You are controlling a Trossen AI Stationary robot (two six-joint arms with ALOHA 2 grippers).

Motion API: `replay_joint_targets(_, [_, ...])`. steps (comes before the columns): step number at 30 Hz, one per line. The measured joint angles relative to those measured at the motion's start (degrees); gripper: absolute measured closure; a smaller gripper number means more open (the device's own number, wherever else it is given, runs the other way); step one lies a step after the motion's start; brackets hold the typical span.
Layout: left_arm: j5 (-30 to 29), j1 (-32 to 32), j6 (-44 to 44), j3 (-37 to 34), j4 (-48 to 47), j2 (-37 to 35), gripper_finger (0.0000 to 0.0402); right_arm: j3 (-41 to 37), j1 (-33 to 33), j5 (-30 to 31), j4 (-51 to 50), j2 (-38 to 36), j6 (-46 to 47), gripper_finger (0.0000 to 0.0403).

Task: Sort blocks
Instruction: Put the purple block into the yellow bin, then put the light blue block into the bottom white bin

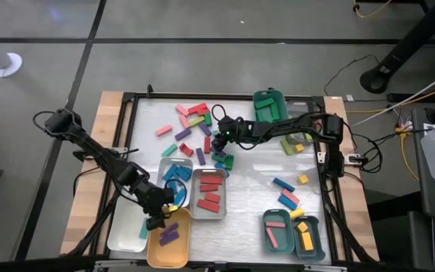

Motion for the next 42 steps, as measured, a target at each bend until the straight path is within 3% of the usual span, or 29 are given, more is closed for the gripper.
replay_joint_targets(14, [-0.06, 0.08, 3.29, 0.02, 0.52, 0.08, 0.0203, 0.0, 0.29, -3.19, -0.68, 0.0, 4.44, 0.0175])
replay_joint_targets(33, [-0.33, 0.08, 4.68, 0.02, 0.58, 0.08, 0.0203, 4.52, 2.25, 4.06, 0.16, 7.65, 7.32, 0.0176])
replay_joint_targets(37, [-1.11, 0.08, 8.0, 0.02, 0.52, 0.08, 0.0203, 5.18, 2.27, 4.52, -2.48, 8.11, 7.28, 0.02])
replay_joint_targets(42, [-1.97, 0.9, 10.35, 0.02, 0.56, 0.08, 0.021, 5.2, 2.21, 4.63, -4.25, 8.11, 6.88, 0.0275])
